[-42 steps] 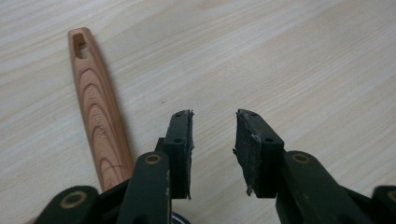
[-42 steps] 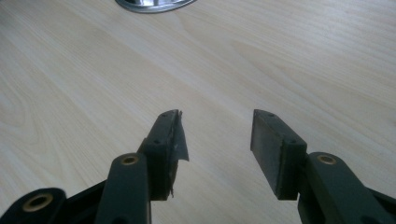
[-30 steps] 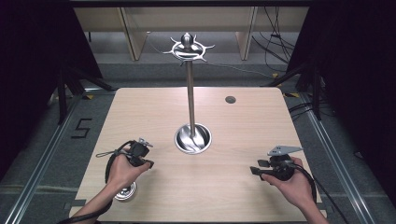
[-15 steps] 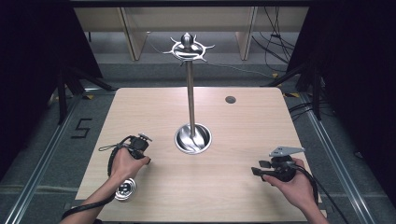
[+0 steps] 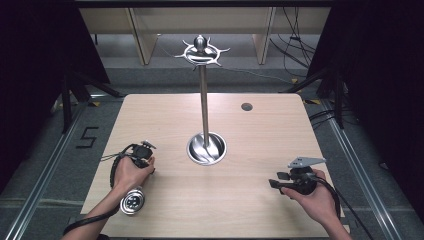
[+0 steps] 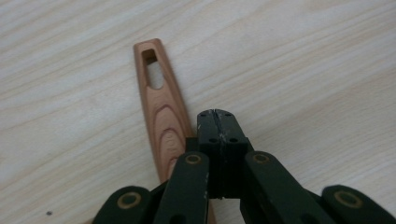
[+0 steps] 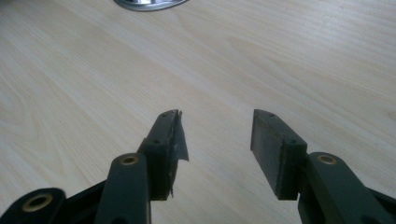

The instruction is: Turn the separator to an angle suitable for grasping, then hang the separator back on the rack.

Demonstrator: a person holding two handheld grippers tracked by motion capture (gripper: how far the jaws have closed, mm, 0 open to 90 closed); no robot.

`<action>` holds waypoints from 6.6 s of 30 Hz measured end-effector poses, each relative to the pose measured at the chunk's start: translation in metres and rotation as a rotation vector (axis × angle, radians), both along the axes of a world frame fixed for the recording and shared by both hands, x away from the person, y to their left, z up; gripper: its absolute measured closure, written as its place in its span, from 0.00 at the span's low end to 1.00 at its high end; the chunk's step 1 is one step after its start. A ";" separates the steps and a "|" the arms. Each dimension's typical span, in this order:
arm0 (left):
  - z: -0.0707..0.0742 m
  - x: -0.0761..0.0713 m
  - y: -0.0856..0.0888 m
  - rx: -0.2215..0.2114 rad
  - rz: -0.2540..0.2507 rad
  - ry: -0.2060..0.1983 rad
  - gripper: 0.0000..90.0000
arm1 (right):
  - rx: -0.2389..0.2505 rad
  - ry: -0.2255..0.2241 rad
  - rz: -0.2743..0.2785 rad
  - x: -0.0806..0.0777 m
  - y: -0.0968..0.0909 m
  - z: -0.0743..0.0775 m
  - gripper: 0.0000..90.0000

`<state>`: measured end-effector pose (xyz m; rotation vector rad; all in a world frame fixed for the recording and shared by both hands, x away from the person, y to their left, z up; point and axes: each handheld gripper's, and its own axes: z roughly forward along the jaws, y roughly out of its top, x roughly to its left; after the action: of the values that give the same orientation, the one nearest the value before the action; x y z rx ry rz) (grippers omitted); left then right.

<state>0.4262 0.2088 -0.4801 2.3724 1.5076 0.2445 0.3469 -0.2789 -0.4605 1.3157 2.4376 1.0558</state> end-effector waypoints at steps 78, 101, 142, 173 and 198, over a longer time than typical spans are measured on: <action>0.000 -0.016 0.025 0.010 0.233 0.239 0.67 | 0.004 0.012 0.007 -0.001 -0.002 0.002 0.58; -0.002 -0.022 0.022 0.071 0.216 0.213 0.75 | 0.000 -0.001 0.011 -0.002 -0.001 0.002 0.59; 0.041 -0.067 0.037 -0.245 0.018 -0.264 0.76 | 0.029 -0.025 -0.003 -0.002 0.001 -0.001 0.58; 0.066 -0.079 0.024 -0.379 -0.037 -0.545 0.76 | 0.014 -0.019 0.008 -0.002 -0.001 0.001 0.58; 0.084 -0.088 0.008 -0.422 -0.093 -0.648 0.76 | 0.015 -0.011 0.021 -0.001 -0.001 0.001 0.58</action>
<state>0.3382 0.2167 -0.3958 1.7787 1.0148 0.5485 0.3460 -0.2798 -0.4595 1.2889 2.4453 1.0854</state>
